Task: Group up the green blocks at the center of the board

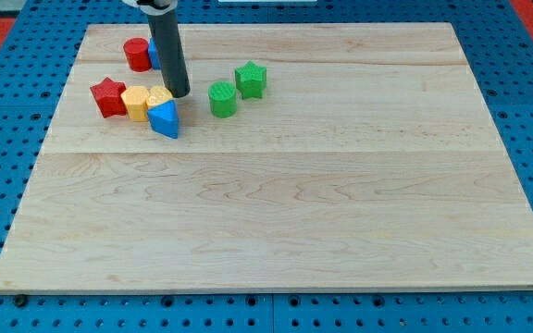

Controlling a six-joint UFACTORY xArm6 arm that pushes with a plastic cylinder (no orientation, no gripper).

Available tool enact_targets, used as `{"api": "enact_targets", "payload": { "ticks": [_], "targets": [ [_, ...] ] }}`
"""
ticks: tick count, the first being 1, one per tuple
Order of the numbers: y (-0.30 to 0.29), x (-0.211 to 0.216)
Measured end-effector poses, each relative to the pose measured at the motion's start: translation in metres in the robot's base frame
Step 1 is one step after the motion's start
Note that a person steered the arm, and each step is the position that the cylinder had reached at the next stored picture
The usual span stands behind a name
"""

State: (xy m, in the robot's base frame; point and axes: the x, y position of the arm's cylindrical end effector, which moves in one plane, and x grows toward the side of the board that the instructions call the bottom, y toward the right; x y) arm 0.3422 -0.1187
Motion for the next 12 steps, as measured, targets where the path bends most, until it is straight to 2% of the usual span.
{"api": "enact_targets", "payload": {
  "ticks": [2,3,4,5,6,7,8,10,12],
  "targets": [
    [0.024,0.010],
    [0.069,0.011],
    [0.126,-0.019],
    [0.124,-0.054],
    [0.129,0.009],
    [0.069,0.010],
    [0.067,-0.019],
    [0.056,-0.020],
    [0.083,-0.027]
  ]
}}
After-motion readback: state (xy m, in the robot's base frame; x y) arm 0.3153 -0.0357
